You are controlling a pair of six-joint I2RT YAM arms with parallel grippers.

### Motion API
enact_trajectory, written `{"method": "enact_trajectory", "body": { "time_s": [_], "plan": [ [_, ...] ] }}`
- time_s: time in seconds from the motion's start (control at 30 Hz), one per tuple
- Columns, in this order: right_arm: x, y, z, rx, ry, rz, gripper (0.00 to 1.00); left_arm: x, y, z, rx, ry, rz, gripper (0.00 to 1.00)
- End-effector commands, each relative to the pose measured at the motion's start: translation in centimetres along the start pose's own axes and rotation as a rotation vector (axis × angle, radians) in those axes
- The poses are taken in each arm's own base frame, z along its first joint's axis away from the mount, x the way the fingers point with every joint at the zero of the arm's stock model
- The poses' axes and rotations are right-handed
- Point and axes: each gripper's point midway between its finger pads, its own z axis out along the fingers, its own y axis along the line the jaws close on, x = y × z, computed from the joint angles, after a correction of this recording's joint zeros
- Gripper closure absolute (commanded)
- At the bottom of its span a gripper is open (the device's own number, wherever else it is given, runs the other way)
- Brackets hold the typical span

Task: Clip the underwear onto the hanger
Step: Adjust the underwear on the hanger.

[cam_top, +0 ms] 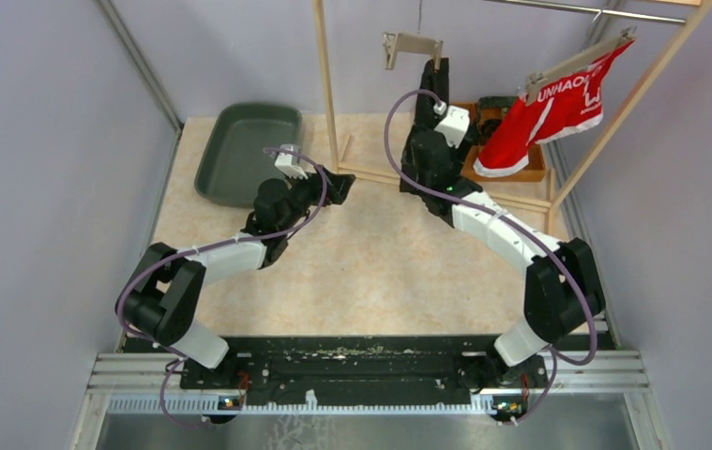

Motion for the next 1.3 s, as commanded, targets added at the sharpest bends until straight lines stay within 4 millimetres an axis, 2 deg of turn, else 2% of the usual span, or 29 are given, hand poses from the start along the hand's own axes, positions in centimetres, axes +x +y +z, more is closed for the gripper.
{"method": "enact_trajectory", "body": {
  "time_s": [0.0,0.17,0.2,0.33,0.43,0.57,0.7,0.8,0.87,1.1,1.27],
  "plan": [
    [-3.8,3.6,-0.8,-0.167,-0.068,0.034,0.21,-0.6,-1.0,0.1,0.042,-0.021,-0.012,0.09],
    [-4.5,7.1,0.7,-0.251,-0.064,0.009,0.20,-0.6,-1.2,0.2,0.048,-0.022,-0.008,0.10],
    [-3.7,7.7,1.7,-0.253,-0.048,-0.007,0.20,-0.7,-1.2,0.2,0.048,-0.023,-0.006,0.10],
    [-3.4,9.6,3.9,-0.269,-0.022,-0.034,0.21,-0.9,-1.3,0.1,0.048,-0.026,-0.004,0.10],
    [-3.2,9.1,4.9,-0.218,-0.010,-0.049,0.23,-0.9,-1.4,0.1,0.051,-0.025,-0.002,0.10],
    [-2.9,6.3,4.8,-0.106,-0.007,-0.036,0.23,-0.9,-1.3,0.1,0.049,-0.023,-0.001,0.10],
    [-2.8,3.1,3.4,-0.005,-0.014,-0.020,0.23,-0.6,-1.3,0.1,0.051,-0.018,-0.005,0.10],
    [-3.5,2.1,1.6,-0.018,-0.022,-0.011,0.23,-0.5,-1.3,0.2,0.052,-0.015,-0.006,0.10],
    [-4.3,2.9,-0.1,-0.102,-0.045,-0.012,0.23,-0.5,-1.2,0.1,0.051,-0.017,-0.006,0.10],
    [-4.8,6.7,-6.8,-0.376,-0.080,-0.049,0.24,-0.9,-1.0,0.1,0.032,-0.024,0.010,0.10],
    [-4.7,10.5,-10.0,-0.604,-0.069,-0.035,0.25,-0.9,-1.0,0.1,0.032,-0.023,0.011,0.10]
  ]
}}
